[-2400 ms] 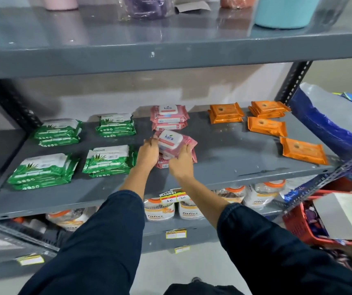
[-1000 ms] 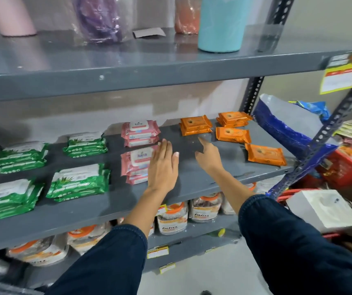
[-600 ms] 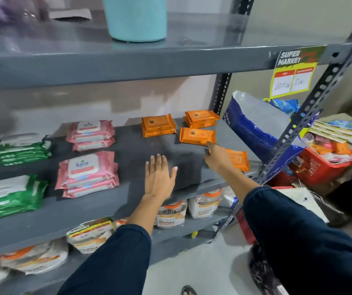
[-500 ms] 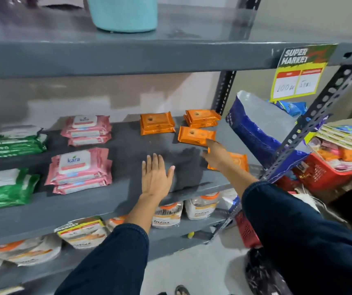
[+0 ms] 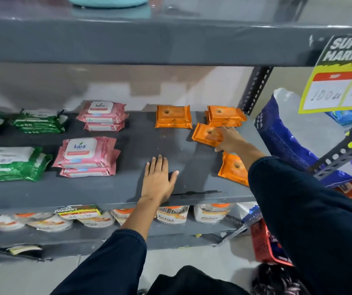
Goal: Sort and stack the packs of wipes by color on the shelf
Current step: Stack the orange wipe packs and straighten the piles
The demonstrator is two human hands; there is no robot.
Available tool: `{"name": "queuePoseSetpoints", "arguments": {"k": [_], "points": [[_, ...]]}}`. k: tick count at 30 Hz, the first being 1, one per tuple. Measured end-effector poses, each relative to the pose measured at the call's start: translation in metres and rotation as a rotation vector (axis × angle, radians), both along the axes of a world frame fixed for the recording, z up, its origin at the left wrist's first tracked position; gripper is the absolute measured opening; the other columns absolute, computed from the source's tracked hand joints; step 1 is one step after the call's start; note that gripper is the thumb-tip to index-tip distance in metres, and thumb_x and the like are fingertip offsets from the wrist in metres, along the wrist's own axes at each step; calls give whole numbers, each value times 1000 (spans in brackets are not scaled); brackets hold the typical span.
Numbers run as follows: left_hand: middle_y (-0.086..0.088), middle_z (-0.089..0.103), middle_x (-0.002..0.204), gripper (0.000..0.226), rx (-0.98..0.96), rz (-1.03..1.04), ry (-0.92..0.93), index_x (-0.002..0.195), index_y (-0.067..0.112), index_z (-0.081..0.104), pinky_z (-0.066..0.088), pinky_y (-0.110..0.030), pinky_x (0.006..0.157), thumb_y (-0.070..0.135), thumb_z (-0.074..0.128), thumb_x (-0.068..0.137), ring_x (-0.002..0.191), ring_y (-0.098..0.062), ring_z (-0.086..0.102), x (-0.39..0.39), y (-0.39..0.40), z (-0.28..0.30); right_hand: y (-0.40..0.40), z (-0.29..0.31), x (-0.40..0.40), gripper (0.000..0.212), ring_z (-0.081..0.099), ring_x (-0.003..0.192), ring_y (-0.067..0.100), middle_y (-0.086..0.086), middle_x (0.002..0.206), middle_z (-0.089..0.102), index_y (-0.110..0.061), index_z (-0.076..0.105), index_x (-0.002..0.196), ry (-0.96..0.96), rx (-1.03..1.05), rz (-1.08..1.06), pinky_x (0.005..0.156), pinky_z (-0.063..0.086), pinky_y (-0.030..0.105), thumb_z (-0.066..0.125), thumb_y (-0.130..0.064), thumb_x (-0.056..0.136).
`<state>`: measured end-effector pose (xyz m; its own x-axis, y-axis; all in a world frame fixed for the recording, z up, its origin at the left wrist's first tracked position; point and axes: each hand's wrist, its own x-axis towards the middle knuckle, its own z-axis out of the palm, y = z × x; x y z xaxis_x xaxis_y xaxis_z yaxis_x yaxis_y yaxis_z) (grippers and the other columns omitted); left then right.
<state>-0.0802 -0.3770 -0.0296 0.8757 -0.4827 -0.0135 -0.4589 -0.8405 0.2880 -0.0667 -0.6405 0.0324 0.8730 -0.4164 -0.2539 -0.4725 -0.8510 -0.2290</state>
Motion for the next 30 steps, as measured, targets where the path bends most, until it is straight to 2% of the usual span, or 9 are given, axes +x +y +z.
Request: {"name": "queuePoseSetpoints", "arguments": {"k": [2,4,5,6,11,16,19,22,30], "points": [[-10,16,158,63,2,-3,-5,147,8,17,4,-39,121,46,23,98,147,-26,8,0,0,0,1,3,4,96,22,144,35,13,156,24,-9,21,149,44,1,-14,109,36,47,76,-15,71],[-10,16,157,62,1,-5,-7,147,8,17,4,-39,121,45,23,98,147,-26,8,1,1,0,3,6,6,84,45,129,36,16,144,42,-14,32,143,62,27,-31,83,51,42,72,-10,70],[-10,17,157,62,-7,-5,-6,147,8,17,3,-38,121,45,23,98,147,-26,8,0,1,0,4,7,6,77,52,119,35,16,135,49,-17,38,140,61,27,-21,73,49,36,70,-8,70],[-10,17,157,62,-19,-4,-5,147,8,17,3,-38,121,45,24,98,147,-26,8,0,1,0,4,7,7,72,55,114,34,16,130,52,-20,43,138,52,11,-9,69,46,33,69,-7,72],[-9,16,158,62,-49,-7,17,147,8,18,2,-37,121,45,25,98,147,-25,7,0,2,2,12,8,3,67,41,125,36,17,133,43,-11,44,135,-51,-64,19,94,45,41,71,-20,75],[-11,20,156,63,-127,25,44,146,6,19,5,-35,121,45,29,97,146,-25,11,0,12,4,39,13,-2,83,37,135,28,10,149,34,-16,31,147,-60,47,137,93,43,32,71,-19,75],[-11,18,157,65,-117,28,51,147,6,17,4,-34,120,46,28,97,147,-24,9,-2,26,4,65,11,-5,85,35,138,28,11,153,30,-13,29,148,-52,103,221,103,40,34,73,-15,76],[-11,17,157,66,-97,-1,45,147,6,16,3,-34,120,47,27,97,147,-24,8,-4,44,4,93,8,-7,84,36,137,28,11,152,30,-14,28,149,-24,109,276,104,39,34,73,-16,77],[-10,7,159,71,-13,-139,71,148,6,8,-1,-31,119,51,24,96,147,-22,2,-3,74,6,124,3,-14,83,36,137,28,8,155,26,-14,25,150,-7,103,186,98,45,34,68,-7,78]]}}
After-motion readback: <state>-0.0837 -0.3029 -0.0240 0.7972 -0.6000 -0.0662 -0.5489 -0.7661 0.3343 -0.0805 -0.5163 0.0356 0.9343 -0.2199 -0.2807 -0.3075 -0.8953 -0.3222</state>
